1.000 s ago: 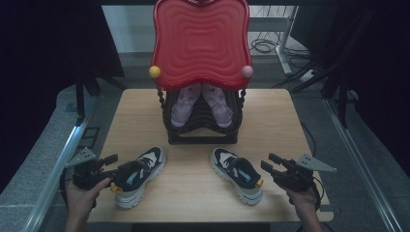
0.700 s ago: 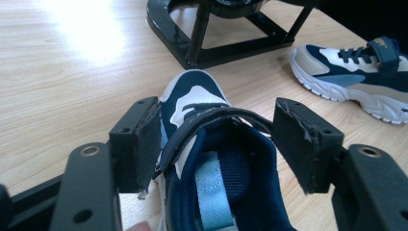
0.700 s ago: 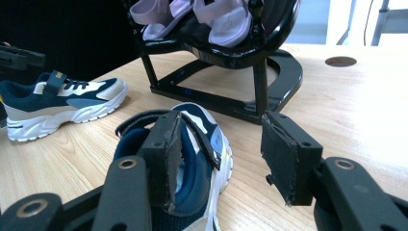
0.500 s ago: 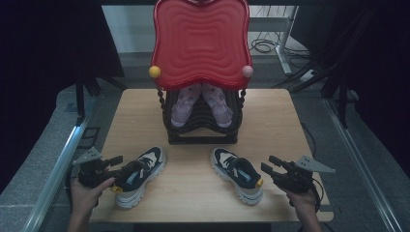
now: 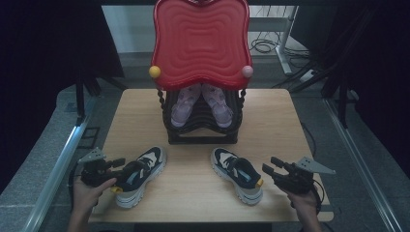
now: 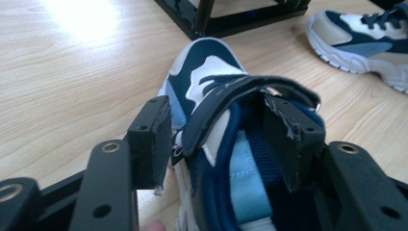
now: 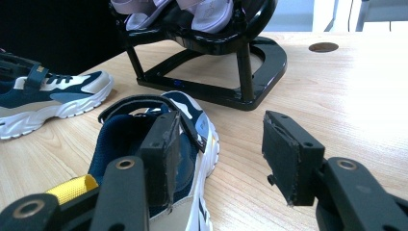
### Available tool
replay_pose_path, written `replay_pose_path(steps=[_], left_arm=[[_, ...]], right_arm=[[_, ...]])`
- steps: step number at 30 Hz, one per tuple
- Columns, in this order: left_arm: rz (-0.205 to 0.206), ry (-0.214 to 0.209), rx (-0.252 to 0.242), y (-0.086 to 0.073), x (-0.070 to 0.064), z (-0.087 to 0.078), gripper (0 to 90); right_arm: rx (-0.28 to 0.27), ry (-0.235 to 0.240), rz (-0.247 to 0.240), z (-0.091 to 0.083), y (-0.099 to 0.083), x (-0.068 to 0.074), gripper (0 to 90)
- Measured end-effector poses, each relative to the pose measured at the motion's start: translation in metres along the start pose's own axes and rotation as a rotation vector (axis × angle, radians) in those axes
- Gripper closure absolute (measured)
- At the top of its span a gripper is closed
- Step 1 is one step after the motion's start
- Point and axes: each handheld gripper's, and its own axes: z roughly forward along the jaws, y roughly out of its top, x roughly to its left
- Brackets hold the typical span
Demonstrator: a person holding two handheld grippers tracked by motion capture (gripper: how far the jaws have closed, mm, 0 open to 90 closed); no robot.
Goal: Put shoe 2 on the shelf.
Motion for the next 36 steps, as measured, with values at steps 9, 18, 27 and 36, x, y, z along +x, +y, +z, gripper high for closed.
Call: replay_pose_path(steps=[9,18,27,36], left_arm=[[0.017,0.003,0.025,-0.006,0.007,0.007,50.1],[0.039,-0.022,0.033,-0.008,0.008,0.009,63.8],[0.034,-0.006,0.035,-0.009,0.006,0.008,67.9],[0.018,0.0,0.029,-0.01,0.006,0.008,68.2]], right_arm=[[0.016,-0.005,-0.01,0.004,-0.001,0.001,48.2],[0.021,-0.023,-0.013,0.007,0.004,0.002,44.0],[0.08,0.066,-0.039,0.025,0.026,0.008,40.9],[0.165,0.125,-0.074,0.055,0.036,0.01,48.2]])
